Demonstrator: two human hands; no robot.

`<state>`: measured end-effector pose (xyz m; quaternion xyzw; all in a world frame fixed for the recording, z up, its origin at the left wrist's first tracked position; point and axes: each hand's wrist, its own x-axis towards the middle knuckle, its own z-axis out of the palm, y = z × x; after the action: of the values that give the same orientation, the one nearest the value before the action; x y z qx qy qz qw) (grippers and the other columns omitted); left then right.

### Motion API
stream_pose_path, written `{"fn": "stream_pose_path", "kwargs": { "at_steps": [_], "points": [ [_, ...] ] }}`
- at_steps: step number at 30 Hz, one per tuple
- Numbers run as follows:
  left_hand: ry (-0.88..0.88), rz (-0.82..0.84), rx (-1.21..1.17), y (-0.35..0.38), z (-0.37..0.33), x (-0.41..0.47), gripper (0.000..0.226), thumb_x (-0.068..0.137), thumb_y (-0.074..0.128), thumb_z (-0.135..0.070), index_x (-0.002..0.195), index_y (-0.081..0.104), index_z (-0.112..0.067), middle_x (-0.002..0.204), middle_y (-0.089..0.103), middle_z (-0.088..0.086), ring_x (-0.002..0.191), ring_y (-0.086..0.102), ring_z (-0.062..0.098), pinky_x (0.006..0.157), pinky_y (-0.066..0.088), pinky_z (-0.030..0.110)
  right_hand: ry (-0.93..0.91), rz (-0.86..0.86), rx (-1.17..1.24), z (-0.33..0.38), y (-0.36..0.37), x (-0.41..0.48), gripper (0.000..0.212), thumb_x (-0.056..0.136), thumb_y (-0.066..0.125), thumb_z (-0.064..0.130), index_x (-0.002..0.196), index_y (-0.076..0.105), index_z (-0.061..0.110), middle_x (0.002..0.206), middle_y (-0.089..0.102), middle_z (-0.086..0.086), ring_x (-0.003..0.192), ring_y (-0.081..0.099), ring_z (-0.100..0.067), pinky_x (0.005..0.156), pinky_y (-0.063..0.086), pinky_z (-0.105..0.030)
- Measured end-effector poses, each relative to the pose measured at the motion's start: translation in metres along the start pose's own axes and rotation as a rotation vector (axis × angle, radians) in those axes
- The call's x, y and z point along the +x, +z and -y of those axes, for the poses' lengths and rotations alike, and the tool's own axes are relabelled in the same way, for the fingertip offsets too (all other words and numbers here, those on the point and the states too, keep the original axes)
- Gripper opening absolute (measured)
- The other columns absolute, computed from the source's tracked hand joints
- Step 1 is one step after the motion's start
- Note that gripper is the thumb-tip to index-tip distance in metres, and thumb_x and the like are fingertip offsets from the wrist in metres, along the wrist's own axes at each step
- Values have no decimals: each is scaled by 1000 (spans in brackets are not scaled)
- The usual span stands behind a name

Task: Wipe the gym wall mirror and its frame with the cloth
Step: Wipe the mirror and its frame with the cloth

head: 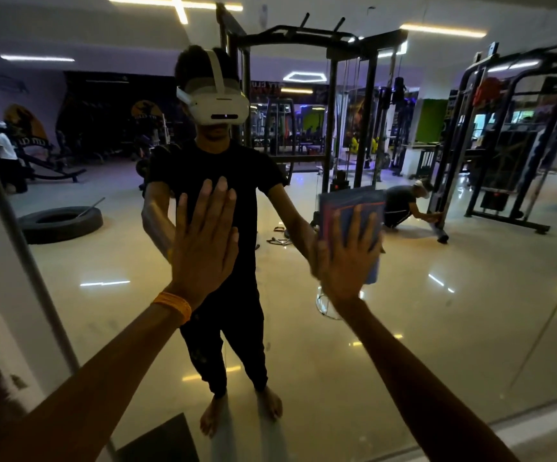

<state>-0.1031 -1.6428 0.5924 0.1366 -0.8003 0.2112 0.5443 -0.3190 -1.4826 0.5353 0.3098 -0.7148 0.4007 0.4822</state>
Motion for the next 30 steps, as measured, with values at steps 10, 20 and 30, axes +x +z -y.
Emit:
{"fn": "stream_pose_path", "kwargs": {
  "at_steps": [10,20,30],
  "points": [
    [14,65,22,40,-39,-58,73,105,42,-38,166,10,-14,174,-2,4,160,1,29,126,6,61,-150,31,-2,-86,-6,-1,64,107,30,54,164,10,32,172,4,-5,158,6,-36,125,10,-62],
    [-28,58,95,52,-39,-66,72,107,29,-49,166,4,-17,174,-5,2,160,-1,29,127,4,60,-631,202,93,-100,4,-84,60,106,44,50,160,24,34,171,14,-3,160,6,-30,125,7,-63],
    [-15,25,164,52,-43,-67,73,106,31,-48,165,4,-15,174,-7,2,160,-3,28,127,3,57,-596,175,95,-63,16,-140,89,95,65,50,165,12,34,174,4,-2,159,7,-30,126,8,-60]
  ]
}}
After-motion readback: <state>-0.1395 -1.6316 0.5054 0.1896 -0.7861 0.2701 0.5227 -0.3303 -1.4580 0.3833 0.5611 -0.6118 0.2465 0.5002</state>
